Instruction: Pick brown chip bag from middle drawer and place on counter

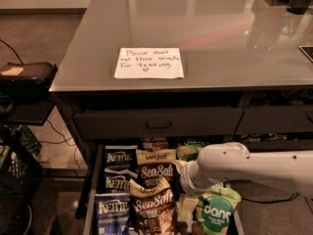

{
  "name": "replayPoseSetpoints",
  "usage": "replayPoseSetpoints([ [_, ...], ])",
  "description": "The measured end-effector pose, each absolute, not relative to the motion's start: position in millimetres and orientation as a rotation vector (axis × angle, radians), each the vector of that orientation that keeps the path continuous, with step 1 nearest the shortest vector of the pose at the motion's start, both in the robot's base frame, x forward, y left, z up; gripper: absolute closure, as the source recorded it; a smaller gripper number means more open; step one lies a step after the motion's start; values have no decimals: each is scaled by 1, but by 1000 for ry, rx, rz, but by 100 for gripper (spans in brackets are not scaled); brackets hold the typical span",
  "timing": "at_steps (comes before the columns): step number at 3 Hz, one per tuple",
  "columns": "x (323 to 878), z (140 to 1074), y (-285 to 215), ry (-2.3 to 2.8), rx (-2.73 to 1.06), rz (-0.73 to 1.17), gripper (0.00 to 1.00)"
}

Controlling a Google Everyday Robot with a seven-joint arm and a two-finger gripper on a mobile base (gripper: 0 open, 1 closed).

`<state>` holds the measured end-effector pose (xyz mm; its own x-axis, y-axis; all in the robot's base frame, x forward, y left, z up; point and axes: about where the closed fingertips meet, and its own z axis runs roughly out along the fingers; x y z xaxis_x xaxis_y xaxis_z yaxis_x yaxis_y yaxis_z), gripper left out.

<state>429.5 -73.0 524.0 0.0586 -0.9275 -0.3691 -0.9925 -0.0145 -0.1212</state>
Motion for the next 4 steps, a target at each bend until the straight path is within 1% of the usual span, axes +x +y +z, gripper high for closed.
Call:
replayPoseSetpoints([
  [1,431,500,-71,1948,-1994,348,0],
  [4,433,453,-43,1892,-1943,672,0],
])
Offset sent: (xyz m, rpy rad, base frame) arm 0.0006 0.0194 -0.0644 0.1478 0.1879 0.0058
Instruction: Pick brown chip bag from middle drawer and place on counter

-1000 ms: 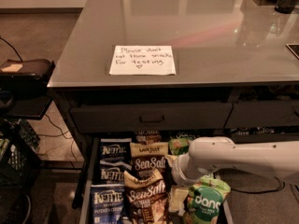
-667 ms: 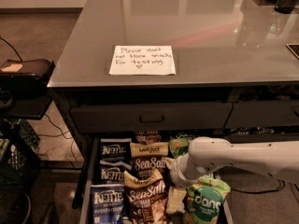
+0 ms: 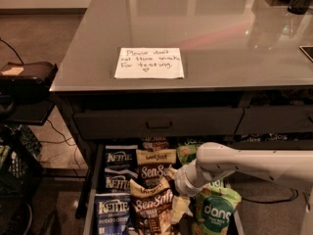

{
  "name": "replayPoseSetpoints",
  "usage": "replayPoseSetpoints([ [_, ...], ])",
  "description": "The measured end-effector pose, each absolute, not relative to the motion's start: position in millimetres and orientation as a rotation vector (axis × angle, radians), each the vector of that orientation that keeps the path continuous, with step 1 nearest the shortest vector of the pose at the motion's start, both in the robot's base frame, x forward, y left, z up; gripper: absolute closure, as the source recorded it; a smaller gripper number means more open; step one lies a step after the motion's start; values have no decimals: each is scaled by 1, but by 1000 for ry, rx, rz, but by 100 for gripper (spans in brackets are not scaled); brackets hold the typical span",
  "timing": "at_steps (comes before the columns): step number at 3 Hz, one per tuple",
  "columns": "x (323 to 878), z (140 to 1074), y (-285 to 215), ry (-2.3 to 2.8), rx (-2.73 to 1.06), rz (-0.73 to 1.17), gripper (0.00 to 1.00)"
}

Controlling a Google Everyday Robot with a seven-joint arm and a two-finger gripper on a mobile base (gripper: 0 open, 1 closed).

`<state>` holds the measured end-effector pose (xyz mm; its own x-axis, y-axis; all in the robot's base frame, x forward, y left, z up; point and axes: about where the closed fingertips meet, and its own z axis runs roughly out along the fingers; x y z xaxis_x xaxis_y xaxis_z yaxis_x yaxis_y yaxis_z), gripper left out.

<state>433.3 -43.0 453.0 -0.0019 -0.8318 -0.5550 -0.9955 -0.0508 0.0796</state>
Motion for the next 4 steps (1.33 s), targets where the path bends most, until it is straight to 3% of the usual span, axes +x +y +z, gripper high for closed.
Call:
replayPoseSetpoints([
  [1,437,444,-37,1870,-1941,730,16],
  [4,437,443,-38,1859,-1934,735,86],
])
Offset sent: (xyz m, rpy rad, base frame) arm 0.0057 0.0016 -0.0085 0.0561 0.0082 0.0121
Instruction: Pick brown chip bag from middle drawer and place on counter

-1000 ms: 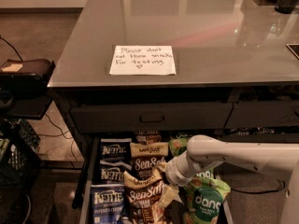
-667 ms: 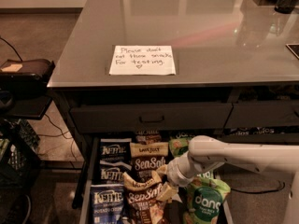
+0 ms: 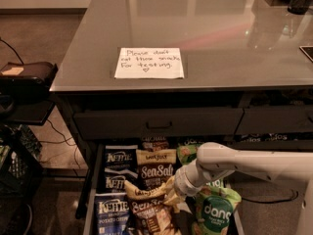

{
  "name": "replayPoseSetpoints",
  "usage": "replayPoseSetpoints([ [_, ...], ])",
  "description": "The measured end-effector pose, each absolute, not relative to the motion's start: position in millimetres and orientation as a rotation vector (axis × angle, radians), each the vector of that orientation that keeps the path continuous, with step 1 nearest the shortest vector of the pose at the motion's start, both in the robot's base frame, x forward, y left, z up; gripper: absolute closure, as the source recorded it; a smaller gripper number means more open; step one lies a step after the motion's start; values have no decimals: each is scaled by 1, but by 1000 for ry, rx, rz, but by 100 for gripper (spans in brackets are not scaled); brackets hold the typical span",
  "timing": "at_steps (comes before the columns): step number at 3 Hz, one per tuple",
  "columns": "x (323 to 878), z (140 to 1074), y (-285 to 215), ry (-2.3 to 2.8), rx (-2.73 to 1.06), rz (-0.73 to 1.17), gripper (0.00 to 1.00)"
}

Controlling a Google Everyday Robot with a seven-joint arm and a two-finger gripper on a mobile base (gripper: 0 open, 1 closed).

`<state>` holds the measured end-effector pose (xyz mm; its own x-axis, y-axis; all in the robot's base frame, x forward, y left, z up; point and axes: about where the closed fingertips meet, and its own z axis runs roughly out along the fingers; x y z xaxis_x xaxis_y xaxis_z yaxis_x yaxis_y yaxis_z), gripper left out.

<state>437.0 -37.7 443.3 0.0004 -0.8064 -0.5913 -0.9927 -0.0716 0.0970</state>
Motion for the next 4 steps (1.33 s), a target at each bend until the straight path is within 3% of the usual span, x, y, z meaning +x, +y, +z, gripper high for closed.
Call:
replayPoseSetpoints([
  [1,437,444,-38,1858,-1934,735,100],
  [4,440,566,-26,1786,-1914,588,100],
])
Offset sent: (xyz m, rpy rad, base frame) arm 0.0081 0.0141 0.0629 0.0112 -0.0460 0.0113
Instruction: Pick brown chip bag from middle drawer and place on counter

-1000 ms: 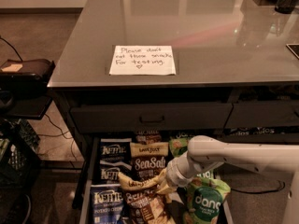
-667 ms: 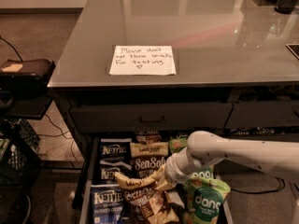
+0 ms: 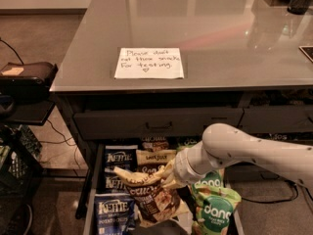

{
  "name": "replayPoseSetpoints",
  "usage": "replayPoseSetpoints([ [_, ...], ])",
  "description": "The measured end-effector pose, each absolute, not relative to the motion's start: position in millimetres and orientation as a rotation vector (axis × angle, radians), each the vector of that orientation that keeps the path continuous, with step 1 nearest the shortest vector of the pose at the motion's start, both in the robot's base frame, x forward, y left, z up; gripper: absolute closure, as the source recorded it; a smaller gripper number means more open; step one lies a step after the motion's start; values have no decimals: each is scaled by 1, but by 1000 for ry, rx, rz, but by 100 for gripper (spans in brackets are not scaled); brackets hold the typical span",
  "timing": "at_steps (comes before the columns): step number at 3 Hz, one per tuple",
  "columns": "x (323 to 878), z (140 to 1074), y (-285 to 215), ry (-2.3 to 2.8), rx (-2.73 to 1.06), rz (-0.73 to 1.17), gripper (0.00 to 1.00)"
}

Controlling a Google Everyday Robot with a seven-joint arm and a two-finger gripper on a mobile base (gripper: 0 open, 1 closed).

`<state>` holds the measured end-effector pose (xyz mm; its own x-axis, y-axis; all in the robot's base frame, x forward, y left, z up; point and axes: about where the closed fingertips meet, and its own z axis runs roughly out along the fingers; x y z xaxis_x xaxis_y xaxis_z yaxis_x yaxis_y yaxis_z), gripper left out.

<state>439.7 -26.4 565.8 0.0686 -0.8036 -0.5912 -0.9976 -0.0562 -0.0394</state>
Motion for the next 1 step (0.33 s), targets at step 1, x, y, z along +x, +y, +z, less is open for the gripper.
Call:
replayPoseSetpoints([
  [1,439,622,-38,1744,-1871,513,100],
])
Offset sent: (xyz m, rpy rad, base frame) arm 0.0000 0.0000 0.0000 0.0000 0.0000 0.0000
